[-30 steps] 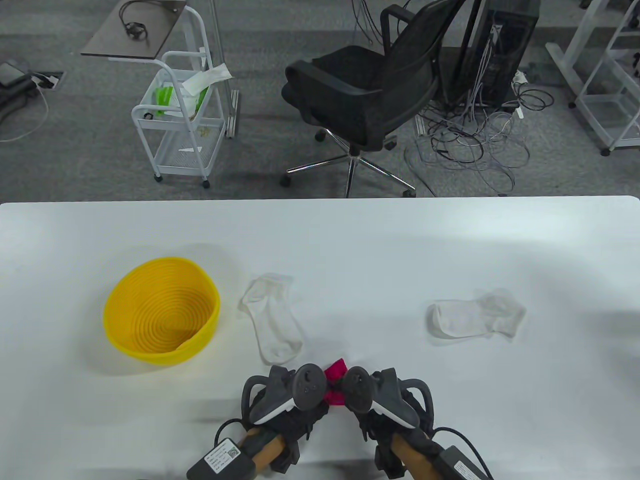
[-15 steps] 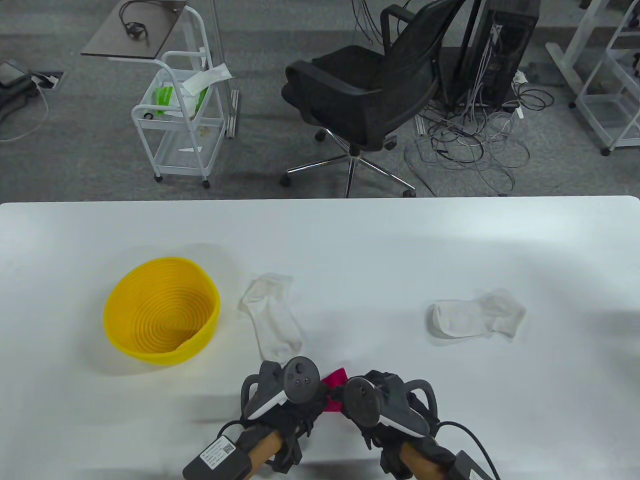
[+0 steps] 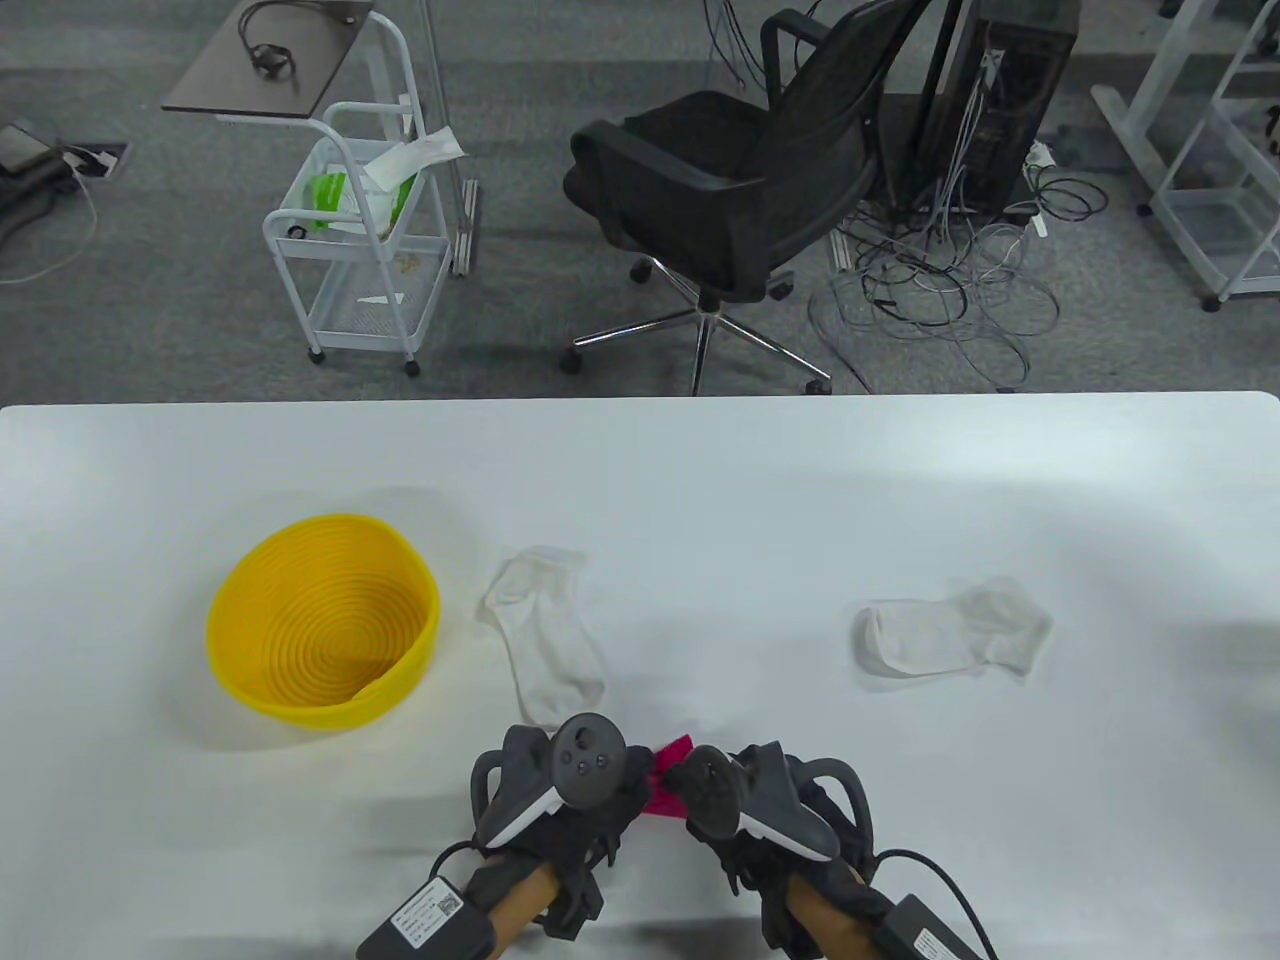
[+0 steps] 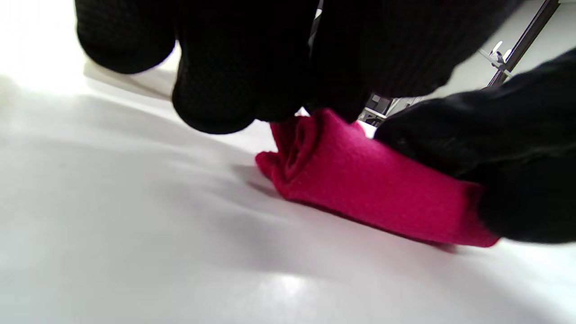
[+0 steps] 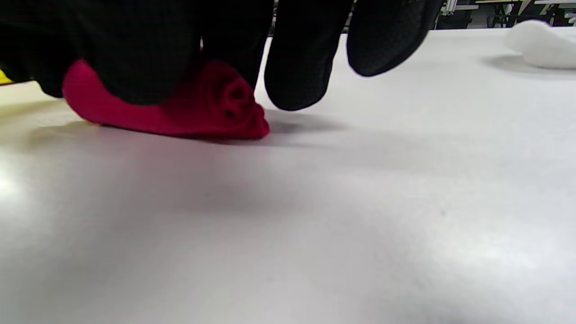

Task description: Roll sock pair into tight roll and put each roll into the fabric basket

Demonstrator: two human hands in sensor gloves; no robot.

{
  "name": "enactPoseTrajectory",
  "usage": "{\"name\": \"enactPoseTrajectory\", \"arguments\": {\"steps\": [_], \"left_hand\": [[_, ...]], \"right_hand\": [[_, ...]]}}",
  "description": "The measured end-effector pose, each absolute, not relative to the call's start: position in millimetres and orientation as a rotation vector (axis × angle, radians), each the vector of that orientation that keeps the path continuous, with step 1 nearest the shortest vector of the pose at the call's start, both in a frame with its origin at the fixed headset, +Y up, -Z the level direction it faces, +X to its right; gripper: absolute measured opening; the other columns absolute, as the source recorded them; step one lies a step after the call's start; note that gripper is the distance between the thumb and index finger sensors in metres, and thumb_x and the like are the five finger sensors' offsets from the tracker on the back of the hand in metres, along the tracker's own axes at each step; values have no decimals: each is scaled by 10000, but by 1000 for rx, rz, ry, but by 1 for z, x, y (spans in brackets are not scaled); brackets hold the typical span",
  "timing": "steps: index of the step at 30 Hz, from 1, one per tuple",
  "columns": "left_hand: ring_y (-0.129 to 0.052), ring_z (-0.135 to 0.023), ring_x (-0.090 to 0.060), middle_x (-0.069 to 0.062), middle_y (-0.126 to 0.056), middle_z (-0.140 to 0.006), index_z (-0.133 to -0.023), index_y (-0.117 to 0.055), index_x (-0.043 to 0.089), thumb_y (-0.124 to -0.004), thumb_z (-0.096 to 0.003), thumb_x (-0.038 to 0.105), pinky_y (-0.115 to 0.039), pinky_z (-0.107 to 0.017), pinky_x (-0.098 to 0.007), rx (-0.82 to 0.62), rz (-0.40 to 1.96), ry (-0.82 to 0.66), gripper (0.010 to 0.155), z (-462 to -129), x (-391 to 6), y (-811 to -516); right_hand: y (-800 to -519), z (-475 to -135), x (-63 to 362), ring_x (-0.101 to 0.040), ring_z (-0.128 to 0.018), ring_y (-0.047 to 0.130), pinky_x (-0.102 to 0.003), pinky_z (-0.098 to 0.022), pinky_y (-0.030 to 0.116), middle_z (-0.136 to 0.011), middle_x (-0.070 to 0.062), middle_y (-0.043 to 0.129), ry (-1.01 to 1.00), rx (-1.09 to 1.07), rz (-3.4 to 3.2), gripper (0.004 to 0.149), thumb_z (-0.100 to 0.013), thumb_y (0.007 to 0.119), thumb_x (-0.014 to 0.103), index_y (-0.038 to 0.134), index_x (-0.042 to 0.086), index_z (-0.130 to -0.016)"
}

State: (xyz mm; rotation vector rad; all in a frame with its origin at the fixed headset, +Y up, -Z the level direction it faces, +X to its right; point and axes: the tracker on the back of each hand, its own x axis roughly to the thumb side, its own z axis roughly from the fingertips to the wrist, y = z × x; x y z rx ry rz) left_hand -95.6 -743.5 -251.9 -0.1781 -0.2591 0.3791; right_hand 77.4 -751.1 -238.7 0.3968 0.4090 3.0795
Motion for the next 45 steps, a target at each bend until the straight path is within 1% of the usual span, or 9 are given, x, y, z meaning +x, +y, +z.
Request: {"name": "enactPoseTrajectory", "arguments": {"steps": [9,13,18,20,21,25,30,37,45], "left_hand": [[-947,-662,-254,-58,-863,-865,-886,-821,271,-893,-321,488,-751,-506,-483,-257,271,-278,609,-251,-87,-755],[-949,-632,-244,-53,-880,-823,-854,-841,258,-895,-329,453,-755,-499,-478,-253,253,-295,562,-251,-82,-756],[-965,-578,-241,-56,-909,-773,-826,-873,232,-819,-374,404,-764,-481,-473,-261,278,-322,487,-251,-80,-756],[-971,-563,-240,-62,-917,-761,-817,-884,228,-798,-381,395,-767,-475,-473,-283,285,-324,475,-251,-80,-757],[-972,-559,-241,-64,-921,-756,-813,-890,224,-789,-385,393,-768,-473,-474,-291,292,-322,472,-251,-81,-756],[-985,-529,-238,-65,-942,-727,-793,-914,221,-767,-392,398,-777,-457,-471,-300,306,-314,463,-252,-83,-757],[-989,-518,-237,-65,-948,-719,-790,-917,221,-759,-395,405,-780,-450,-470,-310,330,-299,464,-254,-85,-759],[-991,-508,-248,-65,-952,-720,-804,-907,222,-747,-392,431,-779,-446,-474,-236,293,-294,489,-251,-83,-760],[-980,-583,-269,-73,-912,-813,-862,-867,257,-755,-390,446,-768,-464,-479,-216,330,-283,520,-253,-89,-750]], "right_hand": [[-753,-242,78,-147,-865,869,-510,-678,688,-981,145,791,398,366,3064,517,-415,798,423,655,446,-911],[-749,-244,81,-141,-829,893,-515,-679,686,-942,124,844,432,376,3019,489,-419,794,406,700,433,-898],[-745,-245,87,-154,-829,895,-520,-673,687,-930,101,862,467,383,2972,484,-420,781,423,718,415,-900],[-738,-242,86,-167,-861,869,-525,-676,681,-950,103,842,408,412,2988,456,-414,790,441,771,420,-869],[-732,-238,85,-170,-873,858,-529,-680,674,-962,104,828,320,437,3014,448,-407,799,447,790,427,-854],[-713,-226,80,-157,-843,885,-523,-673,686,-912,116,873,140,525,3006,416,-390,831,453,850,414,-804],[-719,-221,73,-164,-856,879,-530,-675,681,-916,125,874,229,585,3077,428,-390,835,457,848,400,-814],[-735,-231,77,-169,-876,863,-528,-677,680,-956,128,830,356,490,3070,457,-394,826,464,796,412,-848],[-749,-238,81,-212,-940,792,-543,-683,661,-1042,65,724,469,424,3064,585,-393,826,469,638,376,-939]]}}
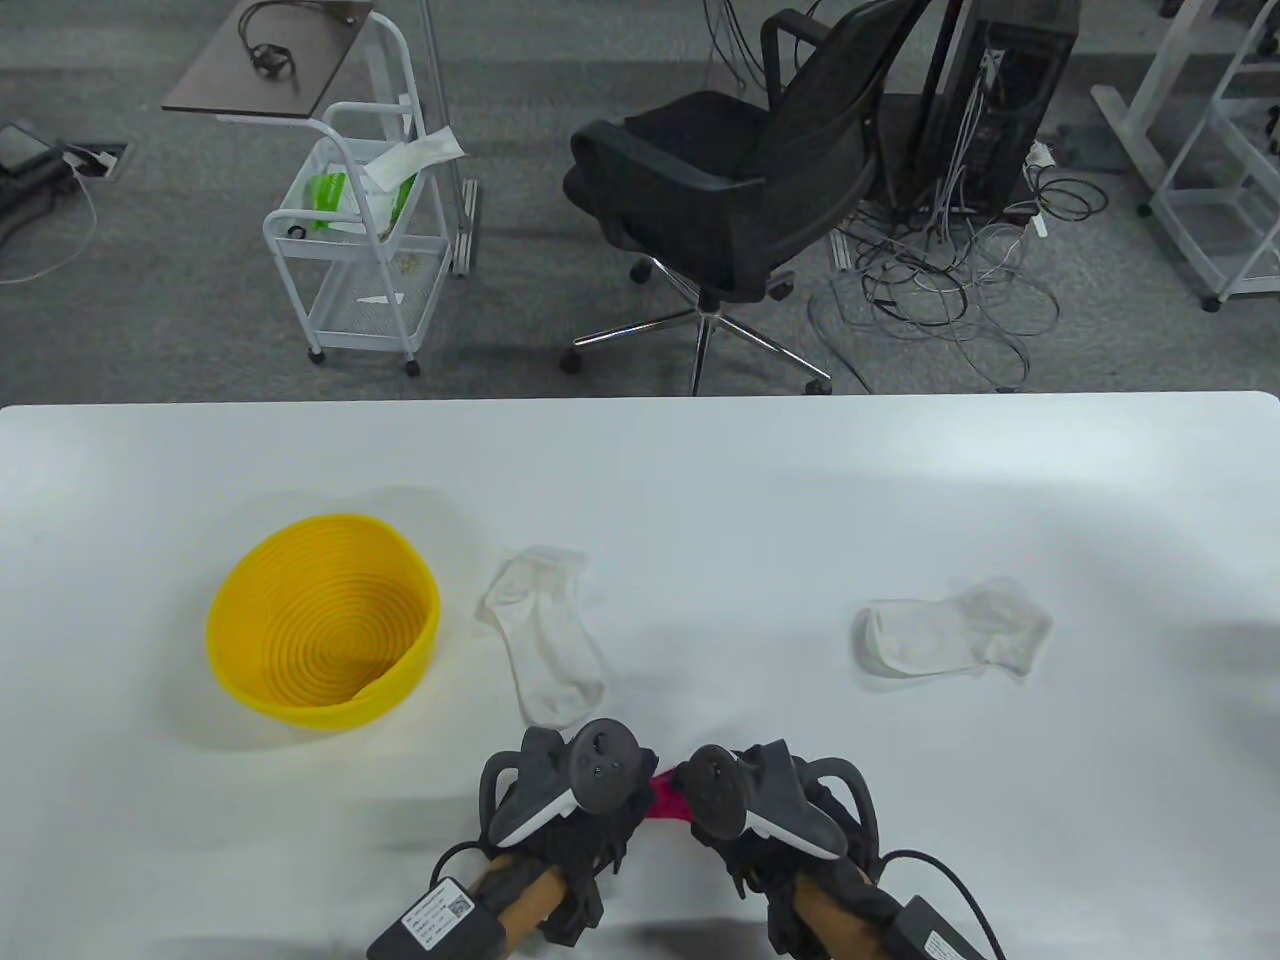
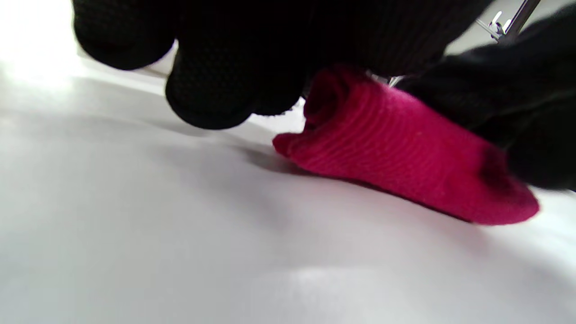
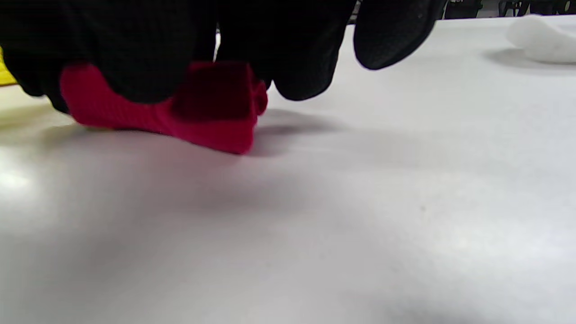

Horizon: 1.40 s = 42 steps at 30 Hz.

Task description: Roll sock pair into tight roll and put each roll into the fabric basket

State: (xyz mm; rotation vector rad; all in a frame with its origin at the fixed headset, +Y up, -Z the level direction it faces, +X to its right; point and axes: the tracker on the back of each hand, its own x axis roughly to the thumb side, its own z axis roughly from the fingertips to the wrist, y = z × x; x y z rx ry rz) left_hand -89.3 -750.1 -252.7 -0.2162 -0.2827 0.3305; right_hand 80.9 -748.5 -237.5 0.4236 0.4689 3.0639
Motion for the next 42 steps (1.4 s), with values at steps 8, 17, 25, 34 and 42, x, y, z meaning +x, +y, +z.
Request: {"name": "enactPoseTrajectory", "arguments": {"steps": [8,17,25,34,42], "left_hand": [[-978,-595,-266,-68,-905,-830,-876,-858,288,-774,-389,434,-765,-472,-480,-235,355,-282,515,-253,-94,-748],[-940,-663,-266,-66,-832,-916,-919,-799,326,-794,-387,418,-743,-502,-483,-299,414,-299,540,-256,-101,-747],[-829,-817,-267,-26,-644,-1059,-986,-624,416,-862,-367,414,-681,-569,-494,-377,455,-384,663,-256,-103,-747],[-871,-777,-253,-15,-706,-1023,-990,-621,363,-824,-381,386,-706,-548,-486,-296,477,-429,642,-253,-102,-740],[-883,-758,-273,-53,-731,-1008,-980,-678,330,-786,-369,493,-711,-534,-492,-290,552,-419,642,-254,-106,-740]], "right_hand": [[-757,-243,83,-202,-941,777,-532,-688,655,-1046,73,709,493,352,3037,599,-405,803,465,586,376,-956],[-758,-252,89,-177,-817,865,-510,-673,682,-934,43,831,555,276,2917,557,-416,790,426,675,322,-951],[-751,-259,106,-194,-767,889,-517,-655,692,-892,3,863,674,269,2691,534,-425,753,408,706,290,-944],[-745,-261,115,-202,-758,888,-524,-652,687,-883,-8,868,718,284,2549,531,-430,743,404,712,278,-944],[-746,-260,115,-200,-757,888,-524,-654,686,-884,-5,867,733,298,2524,532,-432,740,411,706,281,-947]]}}
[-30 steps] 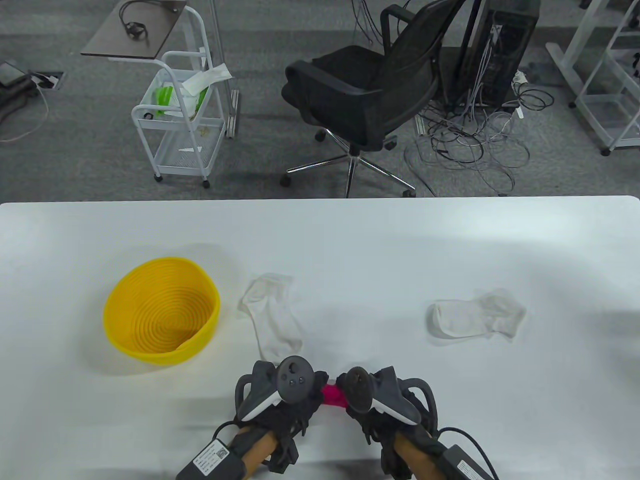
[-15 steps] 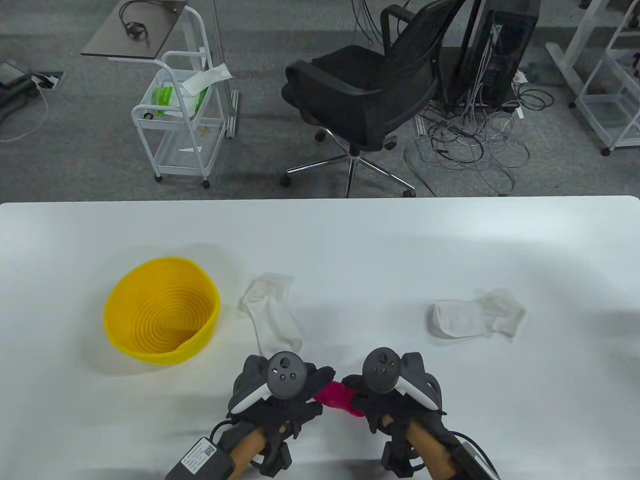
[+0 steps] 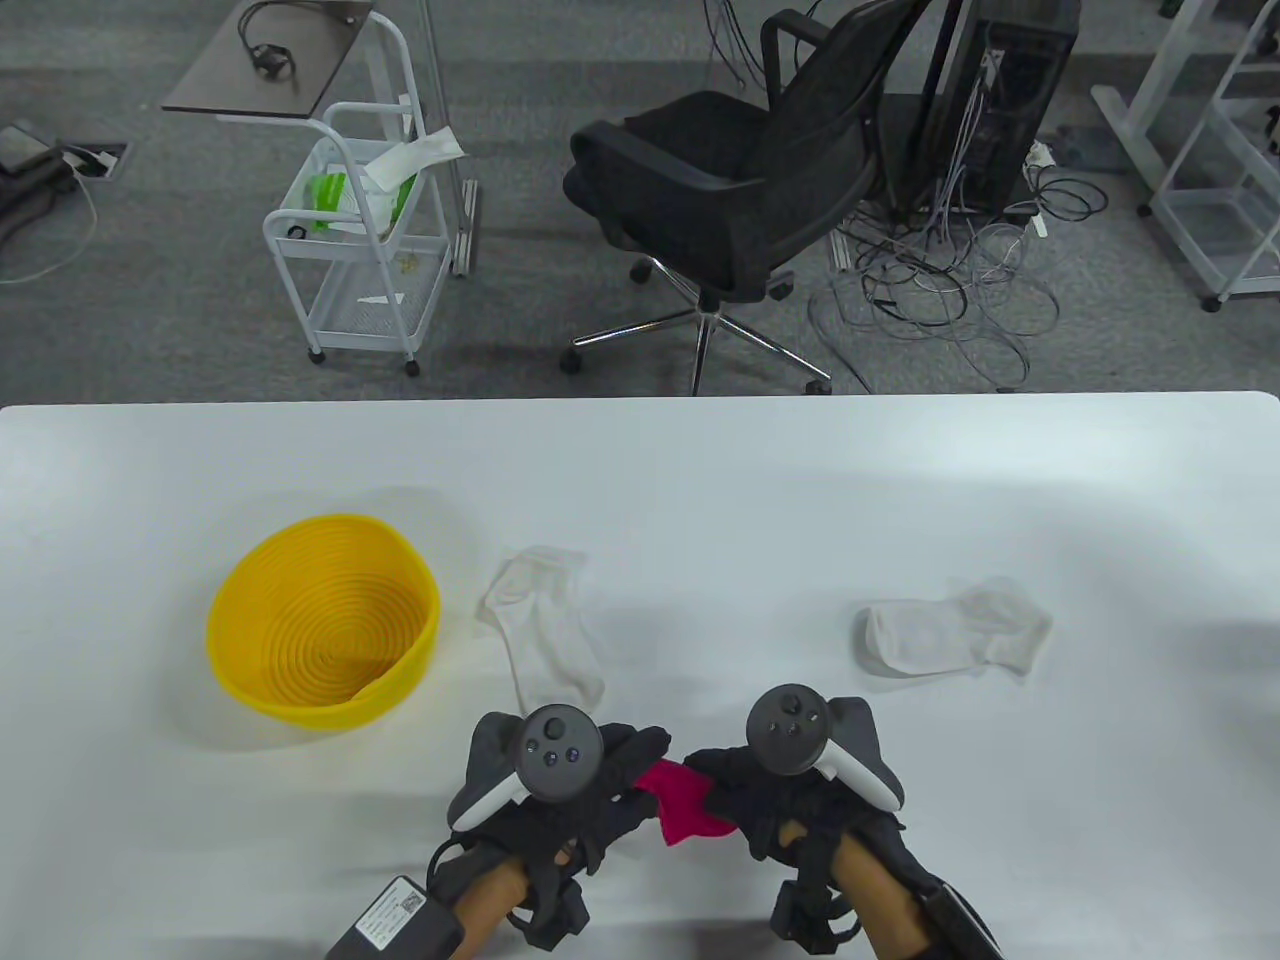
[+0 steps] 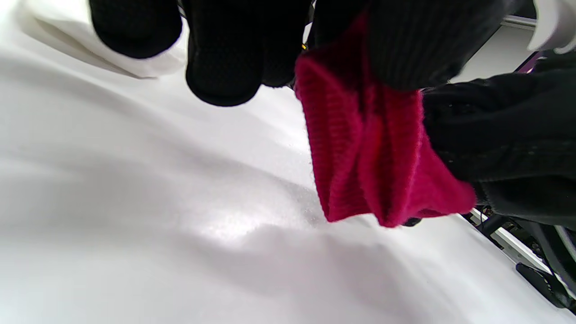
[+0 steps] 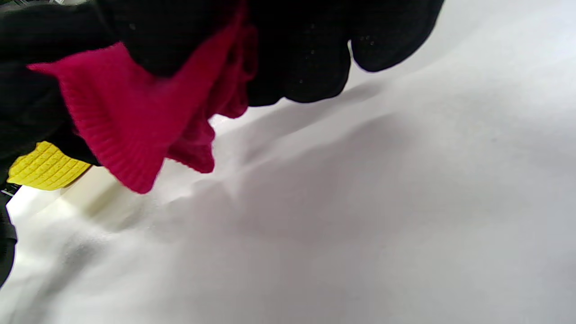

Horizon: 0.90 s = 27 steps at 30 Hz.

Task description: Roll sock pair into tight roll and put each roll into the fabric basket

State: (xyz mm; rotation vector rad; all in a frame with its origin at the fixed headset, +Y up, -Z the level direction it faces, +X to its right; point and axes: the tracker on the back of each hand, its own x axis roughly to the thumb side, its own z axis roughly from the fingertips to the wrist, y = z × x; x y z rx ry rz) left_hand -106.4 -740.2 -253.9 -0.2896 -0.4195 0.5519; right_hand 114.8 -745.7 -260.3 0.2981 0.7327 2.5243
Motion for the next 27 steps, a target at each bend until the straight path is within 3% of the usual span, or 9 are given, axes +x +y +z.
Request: {"name": "enactPoseTrajectory", "arguments": {"steps": [9,13,16,18,22,27], "left_hand": [[-916,-742,-285,-73,-765,-1005,-986,-657,341,-742,-359,581,-732,-515,-497,-318,711,-390,677,-255,-112,-742],[-1014,-569,-248,-70,-917,-839,-928,-728,281,-769,-374,509,-781,-455,-481,-356,808,-354,601,-257,-113,-742],[-1025,-476,-219,-62,-963,-736,-889,-769,250,-779,-368,509,-802,-414,-464,-304,767,-294,582,-256,-113,-739],[-1029,-441,-211,-57,-979,-703,-873,-789,243,-790,-362,515,-810,-399,-459,-265,728,-254,579,-256,-112,-736],[-1045,-369,-199,-58,-1017,-632,-839,-831,219,-803,-352,530,-830,-362,-448,-203,677,-185,578,-255,-112,-732],[-1058,-317,-187,-54,-1040,-577,-802,-857,192,-808,-345,541,-847,-326,-439,-177,675,-131,577,-254,-112,-731]], "right_hand": [[-745,-260,116,-195,-773,878,-532,-676,666,-895,5,858,795,349,2345,530,-434,734,410,700,293,-951],[-748,-259,117,-196,-799,871,-539,-681,658,-918,13,846,805,330,2316,536,-438,735,428,683,310,-959],[-743,-257,116,-224,-906,794,-554,-687,633,-1007,13,756,675,285,2419,559,-439,721,470,639,342,-976],[-730,-253,114,-237,-942,757,-562,-692,618,-1027,16,725,444,280,2577,570,-422,721,518,651,368,-967],[-705,-238,104,-182,-774,918,-535,-650,692,-843,56,914,96,329,2713,532,-387,730,595,824,348,-848],[-706,-225,82,-197,-708,958,-545,-614,720,-780,31,962,33,316,2921,583,-356,756,654,874,309,-810]]}}
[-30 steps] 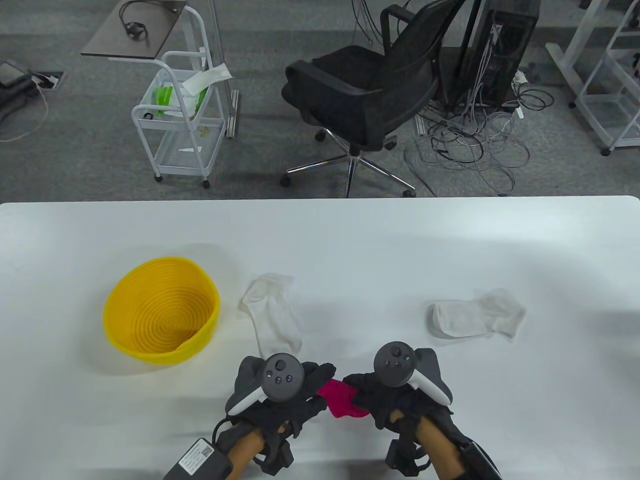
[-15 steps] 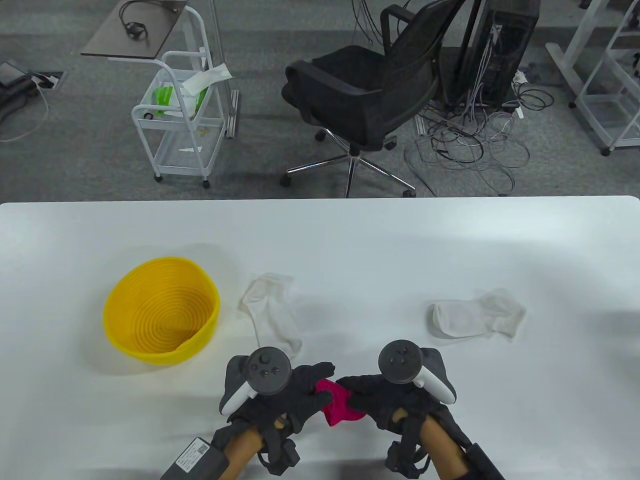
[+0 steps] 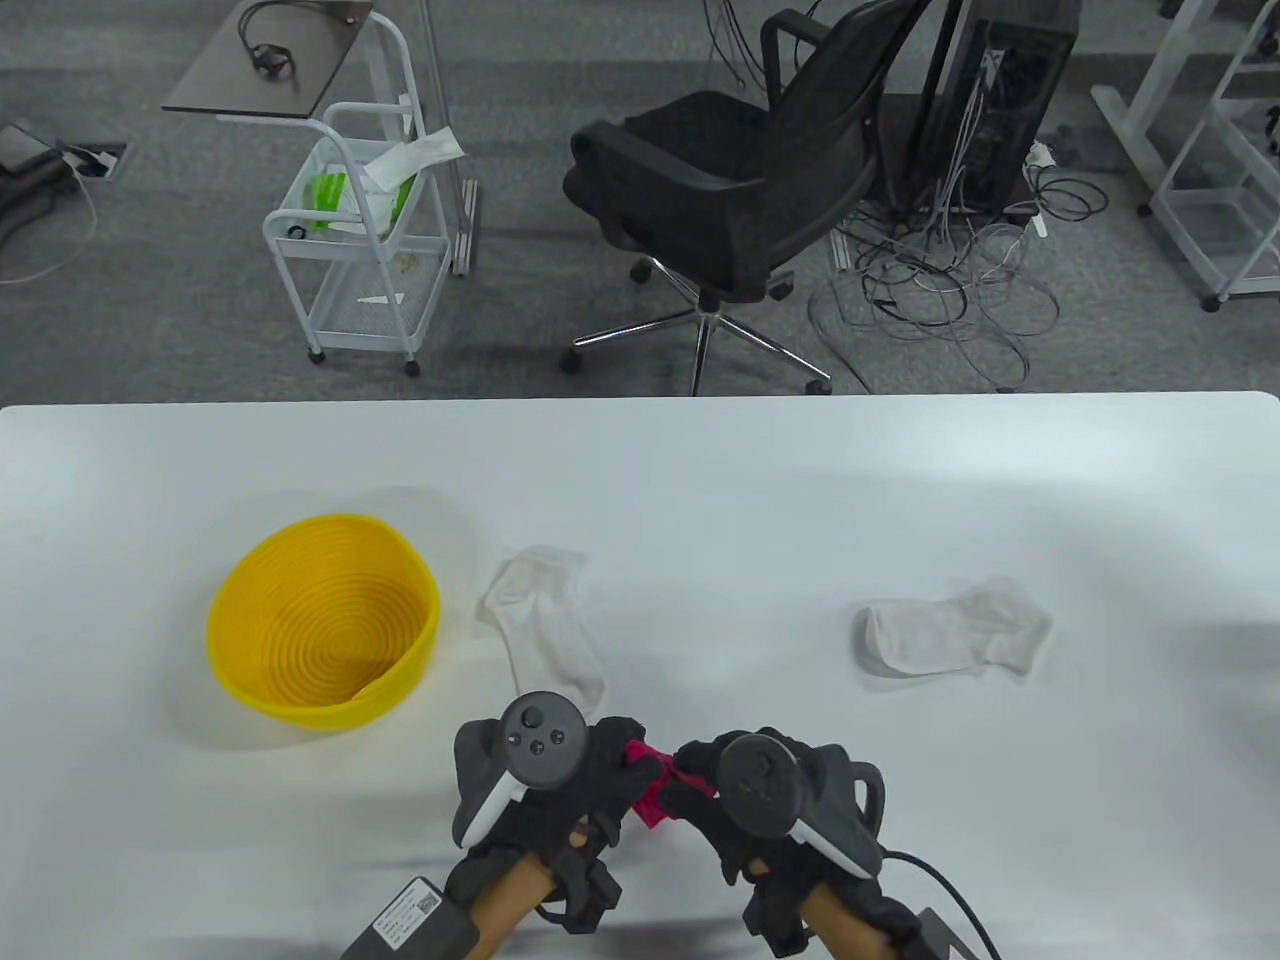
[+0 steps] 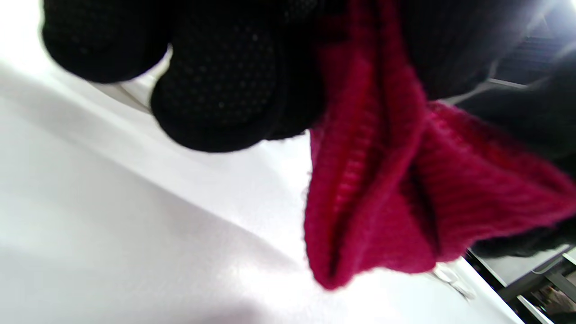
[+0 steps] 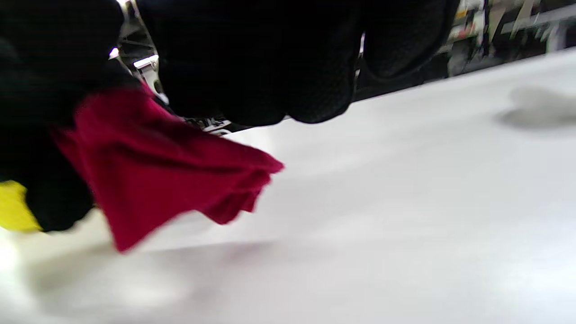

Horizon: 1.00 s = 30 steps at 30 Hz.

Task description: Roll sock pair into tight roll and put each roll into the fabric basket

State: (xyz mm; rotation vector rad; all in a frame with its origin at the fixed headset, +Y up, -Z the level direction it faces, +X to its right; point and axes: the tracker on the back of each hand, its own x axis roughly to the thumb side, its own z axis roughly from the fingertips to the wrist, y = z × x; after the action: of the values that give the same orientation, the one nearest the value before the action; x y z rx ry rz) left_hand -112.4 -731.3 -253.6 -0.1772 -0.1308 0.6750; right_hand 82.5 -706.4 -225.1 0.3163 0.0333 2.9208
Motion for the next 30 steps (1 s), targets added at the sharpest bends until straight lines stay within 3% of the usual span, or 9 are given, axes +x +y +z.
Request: {"name": "enactPoseTrajectory", "arguments": {"steps": [2,9,14,18,21,24,27,30], "left_hand": [[-1061,-301,-184,-55,-1046,-560,-789,-865,182,-814,-342,543,-852,-315,-436,-168,678,-115,577,-253,-113,-731],[-1064,-283,-187,-57,-1054,-538,-773,-881,177,-818,-340,541,-853,-307,-438,-148,620,-133,569,-251,-106,-730],[-1059,-307,-197,-60,-1046,-560,-785,-871,183,-817,-342,535,-845,-325,-446,-142,603,-158,568,-249,-104,-730],[-1054,-330,-219,-74,-1040,-578,-791,-872,185,-823,-346,514,-833,-344,-460,-135,517,-182,555,-250,-103,-731],[-1053,-336,-222,-72,-1040,-582,-793,-878,203,-815,-356,510,-832,-345,-461,-116,466,-218,538,-248,-96,-729],[-1053,-344,-226,-71,-1039,-590,-799,-874,218,-798,-364,503,-828,-357,-460,-83,431,-232,526,-246,-92,-727],[-1056,-347,-229,-72,-1041,-598,-807,-872,234,-766,-380,502,-829,-350,-463,-68,452,-239,515,-244,-93,-725],[-1058,-351,-232,-71,-1043,-607,-812,-871,248,-748,-387,497,-830,-349,-462,-48,453,-238,507,-242,-93,-723]], "right_hand": [[-710,-225,77,-189,-704,961,-540,-612,727,-777,38,963,41,320,2962,593,-350,761,667,871,311,-810],[-715,-227,76,-160,-576,1019,-517,-569,776,-637,35,1033,76,293,2875,426,-366,887,509,953,256,-703],[-714,-232,83,-166,-544,1018,-520,-563,776,-597,27,1040,97,246,2850,431,-352,910,516,969,236,-675],[-714,-242,99,-172,-518,1014,-524,-556,777,-571,20,1036,81,56,2836,437,-351,910,529,972,222,-656],[-718,-245,106,-171,-515,1013,-525,-553,775,-568,21,1034,190,-3,2753,435,-354,905,536,972,225,-651],[-719,-241,102,-170,-573,1012,-532,-556,781,-636,29,1023,192,41,2745,438,-374,866,542,944,260,-700],[-717,-235,95,-220,-746,959,-553,-565,781,-854,6,923,181,90,2754,599,-373,815,611,819,286,-876],[-719,-233,89,-257,-825,915,-566,-570,776,-976,-19,814,229,92,2757,667,-392,781,602,693,277,-968]]}}
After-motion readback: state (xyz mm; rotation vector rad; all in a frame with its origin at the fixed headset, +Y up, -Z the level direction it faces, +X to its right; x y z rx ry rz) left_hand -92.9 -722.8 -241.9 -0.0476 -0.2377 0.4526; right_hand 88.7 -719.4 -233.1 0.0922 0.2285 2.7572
